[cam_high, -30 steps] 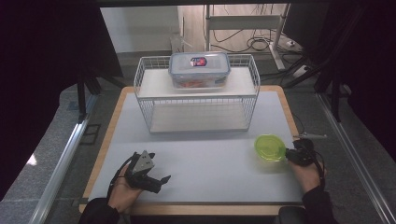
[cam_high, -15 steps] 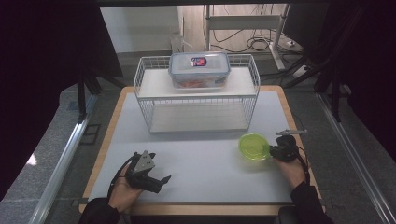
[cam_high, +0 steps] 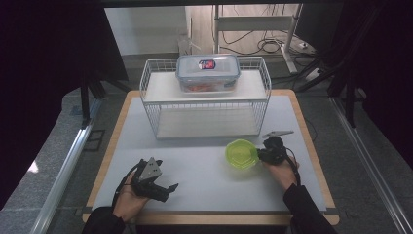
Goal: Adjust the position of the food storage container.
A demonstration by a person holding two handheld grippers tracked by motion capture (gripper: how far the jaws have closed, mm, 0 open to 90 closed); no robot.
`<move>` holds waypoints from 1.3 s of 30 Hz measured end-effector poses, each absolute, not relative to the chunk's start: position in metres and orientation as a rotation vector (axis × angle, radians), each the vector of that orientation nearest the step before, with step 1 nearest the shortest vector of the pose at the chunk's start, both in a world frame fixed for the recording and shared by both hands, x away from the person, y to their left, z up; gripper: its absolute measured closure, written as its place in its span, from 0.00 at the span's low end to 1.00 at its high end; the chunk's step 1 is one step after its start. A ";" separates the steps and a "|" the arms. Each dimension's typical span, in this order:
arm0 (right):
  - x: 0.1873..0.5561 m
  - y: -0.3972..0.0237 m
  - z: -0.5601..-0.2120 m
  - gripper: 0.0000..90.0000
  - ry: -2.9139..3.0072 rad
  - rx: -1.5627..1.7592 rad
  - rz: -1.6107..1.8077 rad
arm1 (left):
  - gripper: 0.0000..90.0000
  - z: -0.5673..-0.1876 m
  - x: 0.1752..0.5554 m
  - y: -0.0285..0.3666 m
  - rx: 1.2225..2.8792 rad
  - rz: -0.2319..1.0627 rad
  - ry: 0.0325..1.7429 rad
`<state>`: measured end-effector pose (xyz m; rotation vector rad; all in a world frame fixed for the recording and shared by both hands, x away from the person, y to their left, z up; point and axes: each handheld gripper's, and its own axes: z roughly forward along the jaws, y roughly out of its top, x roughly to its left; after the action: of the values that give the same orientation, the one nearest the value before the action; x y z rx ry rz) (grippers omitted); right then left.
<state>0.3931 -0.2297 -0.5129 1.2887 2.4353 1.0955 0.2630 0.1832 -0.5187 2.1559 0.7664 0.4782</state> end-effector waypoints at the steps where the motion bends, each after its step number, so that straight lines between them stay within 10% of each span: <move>1: 0.394 -0.224 -0.513 1.00 2.448 1.272 1.099 | 0.02 -0.519 0.263 0.183 2.156 0.477 0.766; 23: 0.401 -0.144 -0.522 1.00 2.600 1.116 1.172 | 0.02 -0.519 0.263 0.182 2.172 0.475 0.755; 39: 0.344 -0.184 -0.489 0.99 2.527 1.025 1.148 | 0.03 -0.519 0.264 0.182 2.170 0.459 0.769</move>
<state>0.3441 -0.1837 -0.4892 1.0246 2.5267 1.1475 0.2636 0.1825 -0.5192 2.1701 0.7687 0.4589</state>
